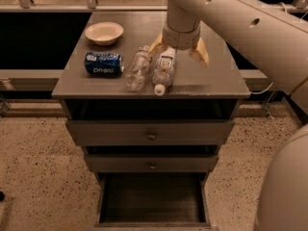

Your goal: Place blue plastic bottle into bottom drawer

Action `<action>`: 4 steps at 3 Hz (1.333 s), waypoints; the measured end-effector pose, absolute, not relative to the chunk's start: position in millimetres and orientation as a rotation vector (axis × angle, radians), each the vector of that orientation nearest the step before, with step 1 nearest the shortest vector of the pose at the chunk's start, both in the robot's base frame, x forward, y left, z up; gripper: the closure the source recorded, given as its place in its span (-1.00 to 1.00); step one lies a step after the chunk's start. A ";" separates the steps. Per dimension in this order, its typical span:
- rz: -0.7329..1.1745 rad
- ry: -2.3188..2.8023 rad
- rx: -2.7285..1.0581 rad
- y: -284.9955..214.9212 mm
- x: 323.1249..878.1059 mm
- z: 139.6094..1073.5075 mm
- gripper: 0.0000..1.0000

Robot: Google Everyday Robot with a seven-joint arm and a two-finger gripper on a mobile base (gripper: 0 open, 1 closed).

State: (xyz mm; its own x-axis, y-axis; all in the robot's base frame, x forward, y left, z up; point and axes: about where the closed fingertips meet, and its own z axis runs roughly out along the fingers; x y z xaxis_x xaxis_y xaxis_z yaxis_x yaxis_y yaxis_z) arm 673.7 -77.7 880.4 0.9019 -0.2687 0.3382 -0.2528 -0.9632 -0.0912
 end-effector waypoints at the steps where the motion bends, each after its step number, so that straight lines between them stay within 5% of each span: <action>1: -0.560 0.465 -3.026 -81.8 685.0 871.0 -0.82; 2: -0.552 0.513 -3.042 -91.9 692.9 860.0 -0.44; 4: -0.449 0.526 -3.067 -97.4 693.0 835.7 -0.30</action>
Offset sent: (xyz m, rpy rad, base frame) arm 0.0275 -0.0268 -0.0293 -0.0446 0.0154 -0.1066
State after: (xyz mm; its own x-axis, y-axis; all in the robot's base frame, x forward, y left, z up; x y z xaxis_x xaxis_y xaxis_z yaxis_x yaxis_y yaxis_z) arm 693.0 -97.4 835.7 0.9031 -0.3262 0.2792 -0.3269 -0.9440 -0.0454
